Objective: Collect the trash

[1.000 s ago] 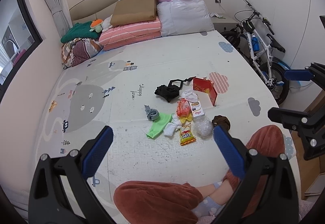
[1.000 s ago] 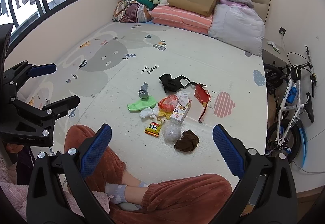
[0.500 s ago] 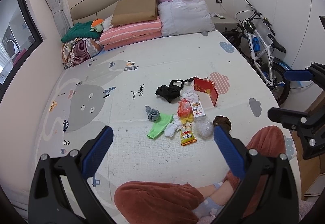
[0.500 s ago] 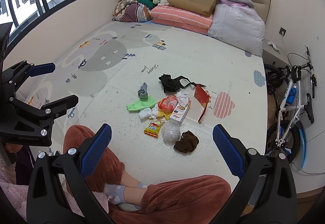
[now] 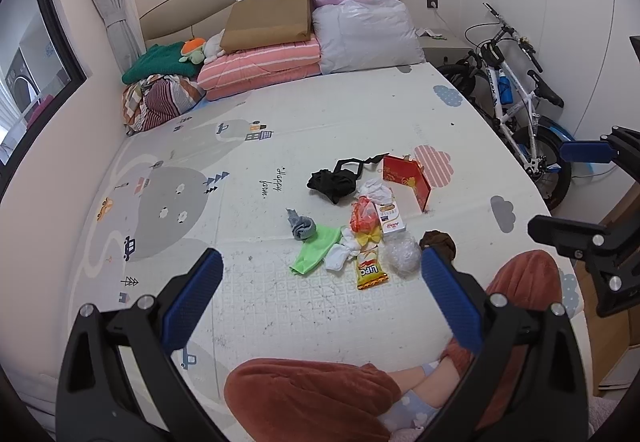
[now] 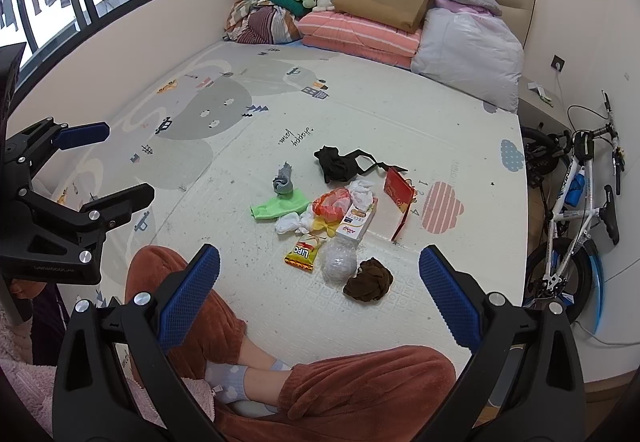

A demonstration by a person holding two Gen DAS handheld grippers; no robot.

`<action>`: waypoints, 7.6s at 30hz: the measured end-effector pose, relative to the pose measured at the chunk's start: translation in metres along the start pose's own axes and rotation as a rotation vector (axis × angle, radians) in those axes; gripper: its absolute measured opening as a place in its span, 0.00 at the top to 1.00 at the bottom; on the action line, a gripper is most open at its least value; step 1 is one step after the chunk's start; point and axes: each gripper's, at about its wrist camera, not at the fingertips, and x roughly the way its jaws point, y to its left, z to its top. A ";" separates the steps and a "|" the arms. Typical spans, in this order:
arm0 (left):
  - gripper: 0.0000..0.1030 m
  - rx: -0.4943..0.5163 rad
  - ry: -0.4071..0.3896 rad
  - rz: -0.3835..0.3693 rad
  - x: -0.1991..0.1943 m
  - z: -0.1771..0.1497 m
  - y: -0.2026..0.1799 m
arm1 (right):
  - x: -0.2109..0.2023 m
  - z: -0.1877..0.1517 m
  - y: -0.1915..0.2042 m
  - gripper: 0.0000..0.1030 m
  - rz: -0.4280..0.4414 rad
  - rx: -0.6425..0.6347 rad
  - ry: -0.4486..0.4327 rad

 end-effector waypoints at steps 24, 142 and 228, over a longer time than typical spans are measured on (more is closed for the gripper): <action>0.04 0.001 -0.003 -0.003 -0.003 -0.003 0.002 | -0.002 0.000 0.004 0.07 0.001 -0.006 -0.007; 0.54 -0.093 0.402 -0.174 0.304 -0.097 -0.056 | 0.306 -0.112 -0.094 0.53 -0.068 0.116 0.276; 0.54 0.637 -0.013 -0.695 0.210 0.035 -0.539 | 0.034 -0.389 -0.455 0.45 -0.779 0.933 -0.150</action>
